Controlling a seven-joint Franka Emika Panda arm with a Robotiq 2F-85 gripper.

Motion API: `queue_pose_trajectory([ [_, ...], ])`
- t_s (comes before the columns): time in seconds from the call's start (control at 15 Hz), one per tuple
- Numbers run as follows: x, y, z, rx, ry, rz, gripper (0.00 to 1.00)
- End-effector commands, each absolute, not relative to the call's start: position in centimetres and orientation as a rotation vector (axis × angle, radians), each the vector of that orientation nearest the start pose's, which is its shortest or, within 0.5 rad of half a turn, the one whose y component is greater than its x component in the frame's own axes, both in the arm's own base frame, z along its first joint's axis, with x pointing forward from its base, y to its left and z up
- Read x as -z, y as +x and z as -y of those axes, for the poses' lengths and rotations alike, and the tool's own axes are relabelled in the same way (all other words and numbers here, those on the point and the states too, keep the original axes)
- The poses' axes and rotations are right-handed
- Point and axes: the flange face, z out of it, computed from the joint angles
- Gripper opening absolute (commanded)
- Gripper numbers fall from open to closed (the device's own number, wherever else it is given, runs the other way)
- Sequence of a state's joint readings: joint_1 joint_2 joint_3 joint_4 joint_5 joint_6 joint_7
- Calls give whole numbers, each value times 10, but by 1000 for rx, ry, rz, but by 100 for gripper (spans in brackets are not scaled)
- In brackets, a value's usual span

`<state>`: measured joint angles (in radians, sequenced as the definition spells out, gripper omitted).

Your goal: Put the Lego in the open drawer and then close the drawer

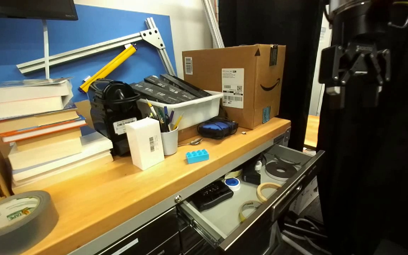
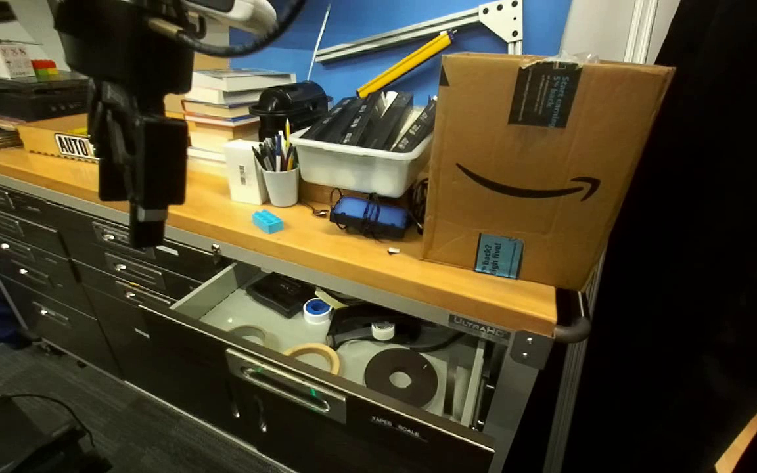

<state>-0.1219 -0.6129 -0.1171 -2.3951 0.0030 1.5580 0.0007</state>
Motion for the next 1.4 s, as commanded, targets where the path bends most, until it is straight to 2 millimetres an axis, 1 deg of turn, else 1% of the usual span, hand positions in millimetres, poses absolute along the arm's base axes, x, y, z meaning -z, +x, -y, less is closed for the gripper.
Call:
queue_pose_trajectory([
  [0.0, -502, 393, 34, -270, -2954, -224, 100],
  [0.2, -474, 446, -17, -274, -2929, -119, 100],
  [0.33, -449, 475, -45, -354, -2957, -19, 100],
  [0.47, -429, 497, -64, -442, -2963, 75, 100],
  [0.6, -410, 520, -80, -479, -2971, 105, 100],
  [0.73, -397, 542, -89, -462, -2991, 98, 100],
  [0.93, -390, 567, -96, -335, -2987, 62, 100],
  [1.13, -387, 586, -94, -175, -3010, 18, 100],
  [1.33, -380, 597, -93, -88, -3013, -26, 100],
])
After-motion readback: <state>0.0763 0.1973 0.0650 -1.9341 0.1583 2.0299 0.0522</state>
